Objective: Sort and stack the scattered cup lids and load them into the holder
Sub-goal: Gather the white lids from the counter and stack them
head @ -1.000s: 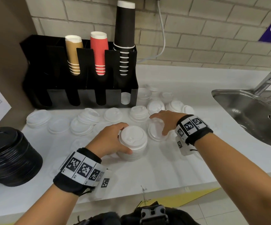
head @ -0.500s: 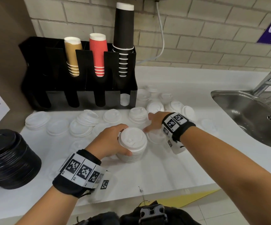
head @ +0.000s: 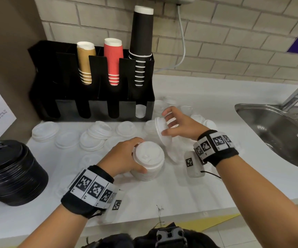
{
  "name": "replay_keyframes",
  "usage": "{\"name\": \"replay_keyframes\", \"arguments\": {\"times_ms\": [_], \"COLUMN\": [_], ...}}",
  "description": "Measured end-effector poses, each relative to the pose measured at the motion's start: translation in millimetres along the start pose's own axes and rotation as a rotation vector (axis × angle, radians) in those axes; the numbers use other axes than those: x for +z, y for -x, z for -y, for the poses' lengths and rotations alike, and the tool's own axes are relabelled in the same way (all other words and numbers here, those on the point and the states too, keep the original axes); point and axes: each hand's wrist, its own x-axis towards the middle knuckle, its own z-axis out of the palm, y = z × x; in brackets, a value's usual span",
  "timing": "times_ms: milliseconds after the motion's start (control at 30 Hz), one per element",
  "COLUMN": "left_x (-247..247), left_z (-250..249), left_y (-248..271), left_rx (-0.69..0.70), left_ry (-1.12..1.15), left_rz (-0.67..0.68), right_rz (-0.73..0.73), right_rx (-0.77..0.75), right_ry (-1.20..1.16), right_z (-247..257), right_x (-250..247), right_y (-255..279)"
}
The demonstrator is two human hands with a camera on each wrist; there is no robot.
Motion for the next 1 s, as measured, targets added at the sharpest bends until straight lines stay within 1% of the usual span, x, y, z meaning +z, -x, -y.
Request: {"name": "replay_keyframes", "arguments": {"times_ms": [33, 133, 200, 367, 600, 800, 900, 967, 1000], "left_x": [0.4, 0.7, 0.8, 1.4, 2.4, 1.9, 0.4, -0.1, 0.0], "left_z": [-0.3, -1.0, -1.1, -0.3, -0.8, 0.3, 1.3, 0.5, -0.1], "left_y": [0.2, 1.2, 1.7, 2.6, 5.2, 6.6, 6.4, 6.8, 6.9], "left_rx": [-0.008, -0.034, -0.039, -0.045, -0.028, -0.019, -0.005, 0.005, 0.012], "left_ry": [-0.005, -0.019, -0.009, 0.020, 0.033, 0.020, 0.018, 0.010, 0.009], "left_rz": [-0.001, 0.001, -0.003, -0.018, -0.022, -0.027, -0.035, -0.034, -0.033], "right_rz": [0.043, 0.171, 0.208, 0.152, 0.117, 0.101, 0.104, 0.141, 0.170], "right_rx": [-0.017, -0.072, -0.100, -0.173, -0.234, -0.252, -0.263, -0.218, -0.175], "right_ry": [0.015, 0.157, 0.221, 0.416, 0.532, 0.620, 0.615, 0.562, 0.500], "right_z": [3.1, 9.4, 11.6, 14.8, 24.2, 26.6, 25.4, 23.3, 22.3], "right_x": [3.0, 18.0, 30.9, 50.0, 58.2, 66.7, 72.7, 69.4, 63.3], "right_y": [4.8, 15.7, 19.2, 21.2, 30.1, 33.0, 33.8, 34.2, 33.9]}}
